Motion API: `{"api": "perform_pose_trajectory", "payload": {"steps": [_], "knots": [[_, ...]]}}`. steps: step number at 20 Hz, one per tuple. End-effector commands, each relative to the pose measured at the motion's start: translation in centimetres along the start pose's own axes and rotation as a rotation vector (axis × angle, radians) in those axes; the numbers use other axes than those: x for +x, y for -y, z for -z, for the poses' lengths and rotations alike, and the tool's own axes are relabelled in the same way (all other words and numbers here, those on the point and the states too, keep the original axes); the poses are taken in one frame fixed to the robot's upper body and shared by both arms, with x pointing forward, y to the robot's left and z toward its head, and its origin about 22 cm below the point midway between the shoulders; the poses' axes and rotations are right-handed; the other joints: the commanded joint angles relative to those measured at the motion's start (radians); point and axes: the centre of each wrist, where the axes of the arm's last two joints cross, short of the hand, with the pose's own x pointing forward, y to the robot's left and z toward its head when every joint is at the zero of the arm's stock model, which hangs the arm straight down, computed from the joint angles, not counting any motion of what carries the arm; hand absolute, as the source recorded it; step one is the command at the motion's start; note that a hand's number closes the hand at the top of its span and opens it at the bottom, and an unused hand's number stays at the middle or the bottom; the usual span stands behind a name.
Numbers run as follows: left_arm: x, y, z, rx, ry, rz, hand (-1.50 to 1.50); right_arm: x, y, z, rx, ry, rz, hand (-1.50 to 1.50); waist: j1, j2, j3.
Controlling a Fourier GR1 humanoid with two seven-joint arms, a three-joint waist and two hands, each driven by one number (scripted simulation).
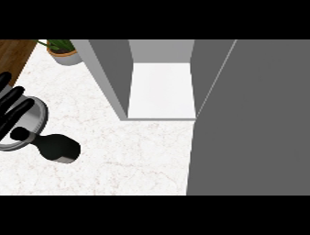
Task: Pick up the wine, place it into the cabinet and close the cabinet
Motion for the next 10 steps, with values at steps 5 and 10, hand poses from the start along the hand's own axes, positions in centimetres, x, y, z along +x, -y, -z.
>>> {"api": "perform_pose_trajectory", "payload": {"steps": [5,10], "knots": [[2.2,-1.2,-1.5,0.004,0.097,0.072,-1.50,5.4,-0.2,-3.0,-0.003,0.088,0.003,-1.50,-0.002,0.004,-0.001],[2.1,-4.0,-2.6,0.047,0.098,0.113,-1.50,4.5,-0.4,-2.5,0.007,0.090,0.009,-1.50,0.001,0.004,-0.001]]}}
